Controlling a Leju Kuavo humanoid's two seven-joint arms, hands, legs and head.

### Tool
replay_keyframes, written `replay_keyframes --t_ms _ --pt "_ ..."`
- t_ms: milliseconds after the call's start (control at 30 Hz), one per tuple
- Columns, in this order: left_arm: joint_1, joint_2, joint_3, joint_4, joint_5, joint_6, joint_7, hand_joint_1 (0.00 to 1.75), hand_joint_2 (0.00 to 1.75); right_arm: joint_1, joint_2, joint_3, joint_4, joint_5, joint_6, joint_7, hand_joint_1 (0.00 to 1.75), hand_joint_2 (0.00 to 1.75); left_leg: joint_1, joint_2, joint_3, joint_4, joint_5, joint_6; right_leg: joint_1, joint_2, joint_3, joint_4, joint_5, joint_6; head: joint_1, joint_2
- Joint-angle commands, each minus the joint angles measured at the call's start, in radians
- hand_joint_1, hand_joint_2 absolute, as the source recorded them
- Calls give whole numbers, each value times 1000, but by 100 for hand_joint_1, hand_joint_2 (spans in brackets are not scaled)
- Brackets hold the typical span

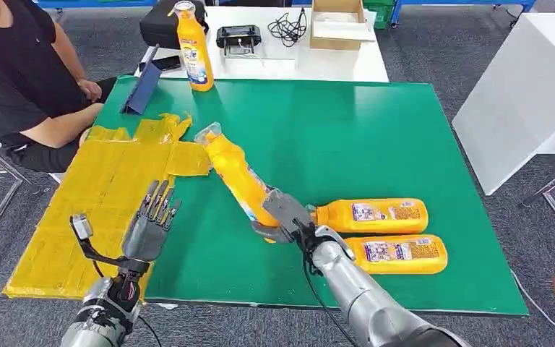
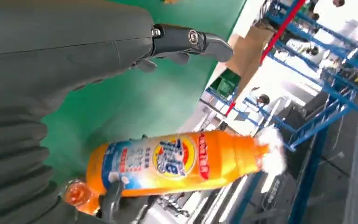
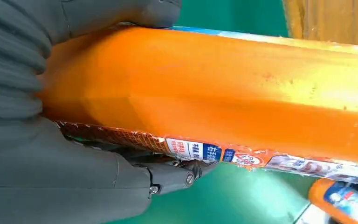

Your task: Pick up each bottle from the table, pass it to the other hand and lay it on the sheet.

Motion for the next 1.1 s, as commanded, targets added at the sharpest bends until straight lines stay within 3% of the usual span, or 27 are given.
replay_keyframes --t_ms 33,267,333,433,533,733,933,967,1000,1100 --pt "67 -56 -131 -204 -18 43 -3 0 175 1 21 216 -63 -18 18 54 175 175 0 -1 -1 0 0 1 1 -2 0 -1 0 0 0 0" --pt "20 -88 -212 -164 0 58 3 0 175 0 21 596 -105 -200 19 157 175 175 0 -2 -3 0 0 1 0 -3 -2 0 0 0 1 0" --pt "18 -89 -214 -161 0 59 2 0 175 4 21 611 -114 -210 10 164 175 175 0 -3 -3 0 1 1 0 -5 -1 -1 0 0 1 0" --pt "11 -82 -221 -145 7 65 -8 0 175 -1 21 790 -148 -277 9 201 175 175 1 -2 -2 0 0 1 1 -3 -1 -1 0 0 1 0" --pt "11 -80 -221 -144 8 63 -9 0 175 4 21 813 -161 -293 -5 214 175 175 0 -2 -2 -1 0 1 1 -4 -1 -1 0 0 1 0" --pt "7 -73 -196 -126 -19 117 -7 0 175 9 21 991 -252 -324 -6 282 175 175 1 -2 -2 0 0 1 1 -3 -2 -1 0 0 0 0" --pt "3 -63 -174 -109 -116 153 -51 0 175 44 21 1037 -255 -313 -27 304 175 175 1 -3 -1 -2 1 1 1 -5 0 -3 0 0 0 0" --pt "0 -64 -173 -107 -116 155 -50 21 175 44 21 1036 -246 -312 -29 302 175 175 1 -3 -2 -1 0 0 1 -4 -1 -1 0 0 0 0" --pt "-6 -70 -168 -103 -115 142 -58 175 175 44 21 1029 -230 -311 -34 300 175 175 1 -5 -1 -2 1 1 2 -6 1 -3 0 0 0 0" --pt "-7 -74 -167 -103 -116 143 -58 175 175 38 21 1026 -221 -312 -29 292 175 175 0 -3 -2 0 1 0 1 -4 -2 -1 0 0 0 0"
